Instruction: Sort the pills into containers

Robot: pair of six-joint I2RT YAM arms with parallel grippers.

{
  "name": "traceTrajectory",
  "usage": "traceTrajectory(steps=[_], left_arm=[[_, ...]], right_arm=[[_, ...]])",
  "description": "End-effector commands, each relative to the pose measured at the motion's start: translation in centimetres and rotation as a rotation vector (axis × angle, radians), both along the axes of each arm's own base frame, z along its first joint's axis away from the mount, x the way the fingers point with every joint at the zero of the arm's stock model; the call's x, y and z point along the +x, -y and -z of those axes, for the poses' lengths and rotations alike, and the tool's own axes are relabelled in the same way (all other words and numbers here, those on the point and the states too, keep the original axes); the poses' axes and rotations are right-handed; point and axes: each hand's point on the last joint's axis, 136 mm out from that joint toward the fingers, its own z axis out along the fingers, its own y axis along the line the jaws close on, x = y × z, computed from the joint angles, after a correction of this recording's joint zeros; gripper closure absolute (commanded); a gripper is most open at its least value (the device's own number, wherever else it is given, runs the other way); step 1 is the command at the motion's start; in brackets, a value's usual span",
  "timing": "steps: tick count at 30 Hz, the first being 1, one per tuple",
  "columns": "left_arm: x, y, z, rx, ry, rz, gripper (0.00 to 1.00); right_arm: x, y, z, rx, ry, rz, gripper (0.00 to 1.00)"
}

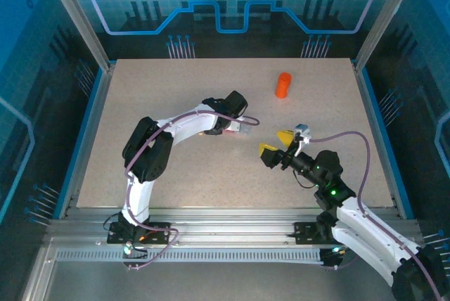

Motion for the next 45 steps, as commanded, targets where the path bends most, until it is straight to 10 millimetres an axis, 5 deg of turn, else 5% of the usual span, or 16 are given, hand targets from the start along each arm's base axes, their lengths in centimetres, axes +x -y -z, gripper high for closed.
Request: traceTrajectory(steps=[1, 16, 30, 40, 45], left_arm=[[-0.6, 0.1, -1.6, -0.06, 0.004, -0.021, 1.0], [-0.1, 0.5, -4.2, -0.098, 0.034, -0.03, 1.0], [-1.1, 0.7, -1.5, -0.407, 0.031, -0.172, 1.0], [-1.0, 0.2, -2.7, -0.654, 0.072, -0.292, 1.0], [-0.8, -0.2, -3.5, -0.789, 0.1, -0.377, 1.0]], right_arm=[[0.1, 0.2, -0.7, 0.024, 0.028, 0.007, 0.02], [0.7, 1.2, -0.1, 0.02, 0.011, 0.075, 0.02], [4.7, 1.7, 6.5, -0.214, -0.212, 0.197, 0.02], [8.5, 0.8, 10.6, -0.424, -0.445, 0.221, 0.05], [10.7, -1.8, 12.2, -0.431, -0.565, 0.129, 0.15]])
